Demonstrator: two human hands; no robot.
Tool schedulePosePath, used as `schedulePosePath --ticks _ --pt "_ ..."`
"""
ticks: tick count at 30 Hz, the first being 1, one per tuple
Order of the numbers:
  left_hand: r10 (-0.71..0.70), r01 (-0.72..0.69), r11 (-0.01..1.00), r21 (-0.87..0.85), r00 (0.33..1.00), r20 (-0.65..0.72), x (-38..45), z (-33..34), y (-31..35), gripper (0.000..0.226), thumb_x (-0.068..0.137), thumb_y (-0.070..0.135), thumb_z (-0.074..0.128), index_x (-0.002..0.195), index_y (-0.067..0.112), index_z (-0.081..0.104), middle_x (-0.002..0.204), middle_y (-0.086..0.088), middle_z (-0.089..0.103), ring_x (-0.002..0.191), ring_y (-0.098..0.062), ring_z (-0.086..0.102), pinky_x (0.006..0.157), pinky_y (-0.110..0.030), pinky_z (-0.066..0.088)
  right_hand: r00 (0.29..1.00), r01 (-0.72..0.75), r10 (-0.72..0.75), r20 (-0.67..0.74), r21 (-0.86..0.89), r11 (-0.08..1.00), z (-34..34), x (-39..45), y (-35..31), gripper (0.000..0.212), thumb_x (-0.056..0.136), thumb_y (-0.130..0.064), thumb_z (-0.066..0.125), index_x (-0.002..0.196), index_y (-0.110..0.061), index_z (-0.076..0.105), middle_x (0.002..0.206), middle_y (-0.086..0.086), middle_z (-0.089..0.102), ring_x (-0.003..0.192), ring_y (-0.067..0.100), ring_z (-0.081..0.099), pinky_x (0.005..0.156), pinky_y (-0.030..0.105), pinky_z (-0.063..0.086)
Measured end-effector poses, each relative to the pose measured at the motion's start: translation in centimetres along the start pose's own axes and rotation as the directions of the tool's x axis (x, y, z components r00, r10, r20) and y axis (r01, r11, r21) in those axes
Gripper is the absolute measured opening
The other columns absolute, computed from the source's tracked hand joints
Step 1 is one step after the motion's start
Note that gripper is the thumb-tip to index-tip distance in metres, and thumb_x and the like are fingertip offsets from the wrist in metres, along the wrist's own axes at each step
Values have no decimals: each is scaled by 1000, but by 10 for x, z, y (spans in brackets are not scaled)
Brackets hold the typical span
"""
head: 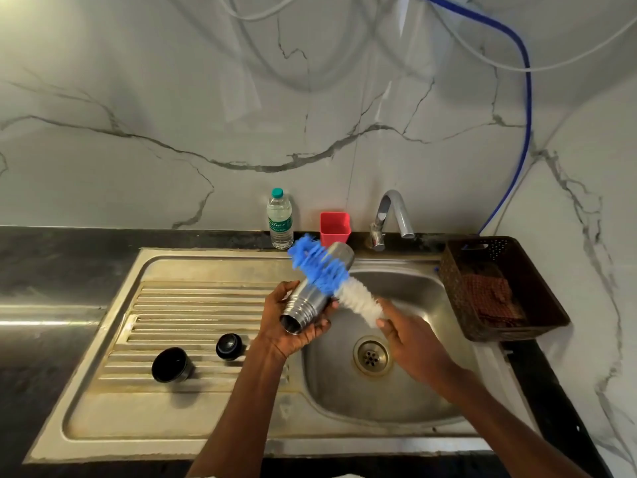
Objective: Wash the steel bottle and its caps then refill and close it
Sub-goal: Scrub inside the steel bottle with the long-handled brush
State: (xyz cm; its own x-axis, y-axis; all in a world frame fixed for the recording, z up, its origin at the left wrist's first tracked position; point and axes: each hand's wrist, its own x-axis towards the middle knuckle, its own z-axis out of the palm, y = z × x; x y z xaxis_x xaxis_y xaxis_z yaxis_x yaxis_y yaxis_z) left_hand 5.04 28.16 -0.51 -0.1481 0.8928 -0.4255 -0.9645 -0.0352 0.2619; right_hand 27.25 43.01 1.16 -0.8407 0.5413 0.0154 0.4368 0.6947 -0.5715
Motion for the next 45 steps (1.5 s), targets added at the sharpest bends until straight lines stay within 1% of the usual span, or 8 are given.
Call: schedulePosePath --ticks 7,12,20,24,31,36,42,45 --pt "48 -48 999 11 999 -5 -4 4 0 73 54 23 98 117 -6 75 117 -29 70 89 -43 73 66 -41 64 991 50 -51 -123 -12 999 0 3 -6 43 101 -14 57 141 -29 55 116 -8 72 101 19 68 81 31 50" --pt "-50 50 999 8 999 -5 0 5 4 71 89 26 51 148 -12 47 138 -37 53 104 -47 68 83 -52 63 979 -136 136 -152 12 991 -14 14 -12 71 104 -15 48 159 -49 20 102 3 71 70 11 62 63 32 49" --pt "102 -98 994 58 991 -87 -5 5 4 51 83 48 66 102 2 79 100 -20 77 75 -36 78 54 -43 64 923 364 -378 -67 -160 917 -17 -10 -20 76 96 -20 63 155 -53 29 95 -16 69 75 6 60 69 14 45" --pt "-24 24 996 83 1000 0 -4 6 10 63 94 34 64 143 -5 56 124 -33 62 91 -43 75 68 -49 63 968 98 -117 -221 -95 991 -15 12 -6 73 102 -32 58 148 -70 15 91 0 74 73 23 69 64 36 55" --pt "75 -72 997 28 994 -81 -6 9 2 51 85 43 76 112 0 73 103 -22 76 79 -37 78 57 -44 65 926 308 -345 -155 -221 925 -7 -10 -15 59 99 -41 55 152 -53 35 88 -12 74 69 8 64 63 25 52" --pt "-111 113 994 -12 991 78 -6 13 8 74 104 52 52 141 -12 55 123 -32 59 86 -36 74 70 -37 64 963 -29 26 -267 -8 1000 -16 17 -8 54 102 -33 60 152 -44 43 104 0 76 83 21 72 68 23 46" --pt "53 -52 999 4 998 -39 -11 14 6 57 81 45 70 118 2 68 106 -23 75 83 -39 78 58 -47 65 923 338 -364 -124 -189 922 -19 -10 -16 54 100 -43 54 152 -48 41 70 -19 54 60 6 54 59 22 48" --pt "-107 106 994 15 988 107 -12 13 12 69 86 35 72 138 -8 58 123 -31 65 97 -43 74 75 -50 65 948 155 -190 -255 -149 976 -19 11 -9 51 102 -45 53 152 -46 40 80 -9 71 60 6 60 58 26 50"
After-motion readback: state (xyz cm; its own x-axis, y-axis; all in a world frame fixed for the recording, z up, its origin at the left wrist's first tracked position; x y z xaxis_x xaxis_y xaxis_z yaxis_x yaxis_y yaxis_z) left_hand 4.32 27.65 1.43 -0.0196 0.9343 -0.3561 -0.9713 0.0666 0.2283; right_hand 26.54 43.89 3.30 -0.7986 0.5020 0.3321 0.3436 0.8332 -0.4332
